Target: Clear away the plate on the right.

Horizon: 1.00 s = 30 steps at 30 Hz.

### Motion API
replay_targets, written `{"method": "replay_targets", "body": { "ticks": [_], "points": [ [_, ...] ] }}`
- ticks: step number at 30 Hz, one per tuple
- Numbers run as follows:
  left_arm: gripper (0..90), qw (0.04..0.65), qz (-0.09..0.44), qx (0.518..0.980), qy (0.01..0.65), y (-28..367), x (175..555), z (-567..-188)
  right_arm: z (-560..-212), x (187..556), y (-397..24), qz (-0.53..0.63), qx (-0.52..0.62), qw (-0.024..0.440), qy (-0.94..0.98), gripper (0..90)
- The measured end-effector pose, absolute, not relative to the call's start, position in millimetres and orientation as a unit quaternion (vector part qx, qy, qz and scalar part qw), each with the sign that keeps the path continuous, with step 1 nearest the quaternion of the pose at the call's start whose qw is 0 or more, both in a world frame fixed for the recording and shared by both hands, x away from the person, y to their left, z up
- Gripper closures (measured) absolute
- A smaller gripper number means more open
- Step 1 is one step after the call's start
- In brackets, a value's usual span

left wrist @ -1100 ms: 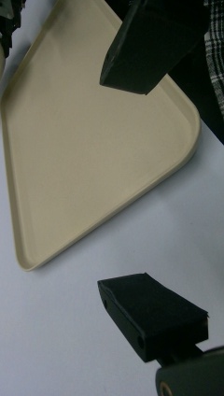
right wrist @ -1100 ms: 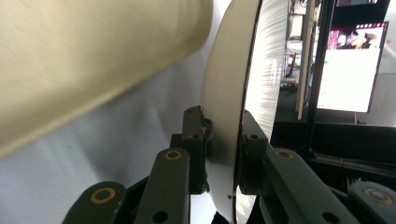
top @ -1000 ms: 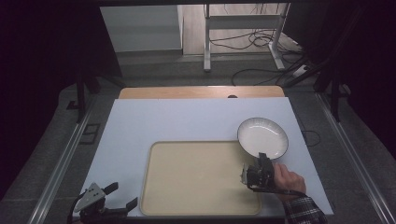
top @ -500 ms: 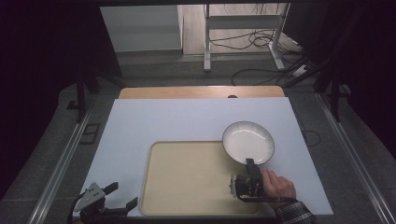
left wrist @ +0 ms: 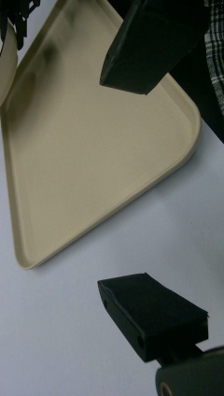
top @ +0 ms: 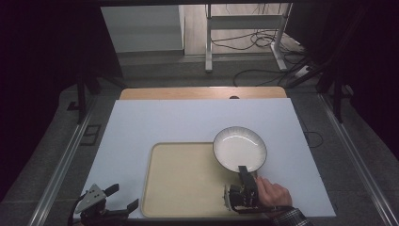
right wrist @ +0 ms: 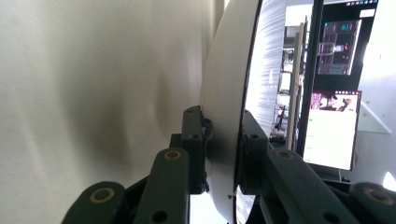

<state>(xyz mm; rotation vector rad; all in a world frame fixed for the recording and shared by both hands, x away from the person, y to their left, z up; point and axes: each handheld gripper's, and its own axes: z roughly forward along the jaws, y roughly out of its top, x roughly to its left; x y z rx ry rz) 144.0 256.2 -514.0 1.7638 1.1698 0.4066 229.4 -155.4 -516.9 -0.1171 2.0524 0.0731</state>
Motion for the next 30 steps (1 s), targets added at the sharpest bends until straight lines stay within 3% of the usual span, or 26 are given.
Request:
{"method": "replay_targets", "body": {
  "ticks": [30],
  "points": [
    [5.0, 0.473, 0.167, 0.721, 0.479, 256, 144, -514, -522, 194, -114, 0.090, -0.117, 0.500, 0.853, 76.8]
  ]
}}
